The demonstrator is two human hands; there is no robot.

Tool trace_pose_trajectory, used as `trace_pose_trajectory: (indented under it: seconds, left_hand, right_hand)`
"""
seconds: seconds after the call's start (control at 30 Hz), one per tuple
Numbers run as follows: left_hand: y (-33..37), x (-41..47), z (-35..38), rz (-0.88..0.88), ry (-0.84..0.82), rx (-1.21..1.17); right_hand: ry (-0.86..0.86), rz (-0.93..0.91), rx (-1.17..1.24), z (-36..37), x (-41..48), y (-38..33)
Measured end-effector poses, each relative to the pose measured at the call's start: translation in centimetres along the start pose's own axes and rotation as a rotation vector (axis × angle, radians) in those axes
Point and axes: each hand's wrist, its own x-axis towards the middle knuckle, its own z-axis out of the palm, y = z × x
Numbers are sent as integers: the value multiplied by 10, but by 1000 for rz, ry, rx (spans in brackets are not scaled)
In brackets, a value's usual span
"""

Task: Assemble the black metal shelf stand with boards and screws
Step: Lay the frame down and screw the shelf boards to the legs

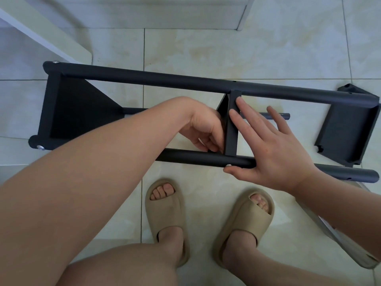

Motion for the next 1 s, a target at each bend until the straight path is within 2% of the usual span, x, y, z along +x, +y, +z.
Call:
trace_pose_trajectory:
  seconds: [0.1,0.27,0.43,0.6,0.67,0.77,0.9,1.0]
  left_hand:
    - [3,-8,-2,-33,114,36]
    - [4,-36,11,-55,484,242]
    - [-1,-76,36,-112,502,347]
    - [-9,-101,68,-124,557,576]
    - [-13,-97,83,-111,629,639]
    - [-17,-84,101,-128,789,854]
    - [-16,-81,106,-133,877,925]
    - [-11,-87,107,-106,946,903]
  right_hand:
    - [-26,7,1,-1,0,0]
    - [-101,29,13,-5,-1,-2]
    - [-195,83,62,-12,0,-4]
    - [-308,157,90,-23,-3,-7]
    - [-341,190,122,-30,-5,-10]
    - [-416,221,155,-39,-13,-12]
    - [-531,230,15,-51,-25,-12]
    - [-480,269,-75,-63,-29,-9]
